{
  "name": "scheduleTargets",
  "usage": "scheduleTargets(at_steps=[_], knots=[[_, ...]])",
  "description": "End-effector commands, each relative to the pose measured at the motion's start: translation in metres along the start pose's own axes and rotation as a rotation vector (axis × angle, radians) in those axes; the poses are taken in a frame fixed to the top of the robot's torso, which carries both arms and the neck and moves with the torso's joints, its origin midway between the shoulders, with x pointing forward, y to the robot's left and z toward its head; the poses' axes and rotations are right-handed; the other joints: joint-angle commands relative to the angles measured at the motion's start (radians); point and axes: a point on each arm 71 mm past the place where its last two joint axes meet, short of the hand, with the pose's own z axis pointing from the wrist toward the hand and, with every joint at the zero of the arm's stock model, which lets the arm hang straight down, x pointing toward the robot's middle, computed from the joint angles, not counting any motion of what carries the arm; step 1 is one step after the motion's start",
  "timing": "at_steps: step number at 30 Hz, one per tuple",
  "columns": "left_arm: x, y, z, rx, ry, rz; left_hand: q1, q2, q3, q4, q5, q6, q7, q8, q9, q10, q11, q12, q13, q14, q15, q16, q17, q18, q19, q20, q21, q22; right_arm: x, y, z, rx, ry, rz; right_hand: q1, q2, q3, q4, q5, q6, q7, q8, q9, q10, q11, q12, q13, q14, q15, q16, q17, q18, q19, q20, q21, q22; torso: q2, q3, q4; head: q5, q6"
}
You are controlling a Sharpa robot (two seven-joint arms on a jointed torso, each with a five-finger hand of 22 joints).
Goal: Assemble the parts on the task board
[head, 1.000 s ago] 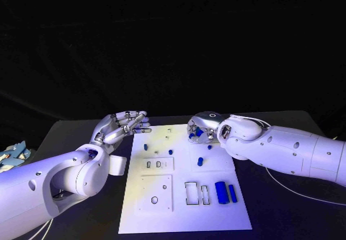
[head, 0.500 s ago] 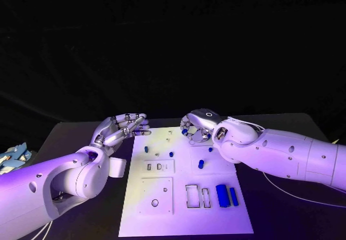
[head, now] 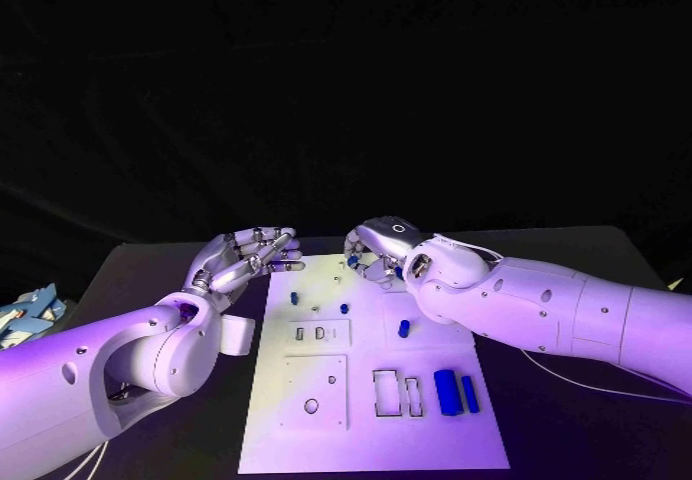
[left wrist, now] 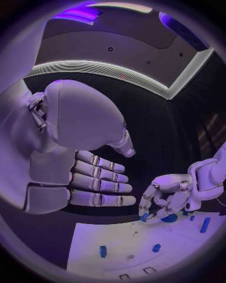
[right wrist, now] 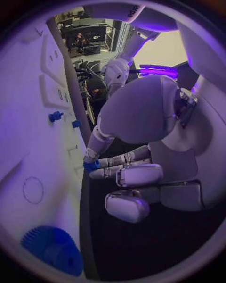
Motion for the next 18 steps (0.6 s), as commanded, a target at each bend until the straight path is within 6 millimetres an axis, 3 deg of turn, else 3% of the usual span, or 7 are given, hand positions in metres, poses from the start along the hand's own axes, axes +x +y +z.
scheduleTargets(at_steps=[1,11,18], knots=[[0.0034,-0.0012,0.0007,0.008,0.025,-0.016,0.001,-0.002,0.004,-0.001,0.002,0.004,0.036,0.000,0.001,0.006,0.001,-0.005,0.000,0.000,0.001,-0.002,0.002,0.005,0.004,0.000,0.000,-0.002,0.0052,0.0019,0.0040,0.002,0.008,-0.001,0.030,0.024,0.005,-0.005,-0.007,-0.011,0.001,0.006,0.002,0.019,-0.025,0.003,0.039,0.049,-0.003,0.005,0.001,-0.020,-0.005,-0.002,-0.001,-0.001,0.001,-0.0007,0.0027,0.002,-0.002],[0.0044,-0.0016,0.0007,0.009,0.028,-0.018,0.001,-0.002,0.005,-0.002,0.002,0.004,0.037,-0.001,0.001,0.006,0.001,-0.007,0.000,-0.001,0.001,-0.002,0.002,0.005,0.004,0.000,0.000,-0.002,0.0140,0.0047,0.0116,0.008,0.024,-0.004,0.029,0.023,0.005,-0.005,-0.008,-0.012,0.001,0.006,0.003,0.017,-0.025,0.002,0.040,0.049,-0.002,0.005,0.000,-0.019,-0.005,-0.001,-0.001,-0.002,0.005,-0.0046,0.0090,0.000,-0.002],[0.0044,-0.0027,0.0007,0.011,0.028,-0.018,0.002,-0.002,0.006,-0.003,0.002,0.003,0.037,-0.001,0.001,0.006,0.001,-0.008,0.000,-0.001,0.001,-0.003,0.003,0.005,0.004,0.000,0.000,-0.002,0.0133,0.0030,0.0130,0.028,0.007,-0.012,0.026,0.023,0.005,-0.005,-0.008,-0.016,0.002,0.005,0.005,0.015,-0.024,0.002,0.041,0.049,-0.001,0.006,0.001,-0.019,-0.007,0.000,-0.002,-0.003,0.006,-0.0021,0.0063,0.005,-0.004]])
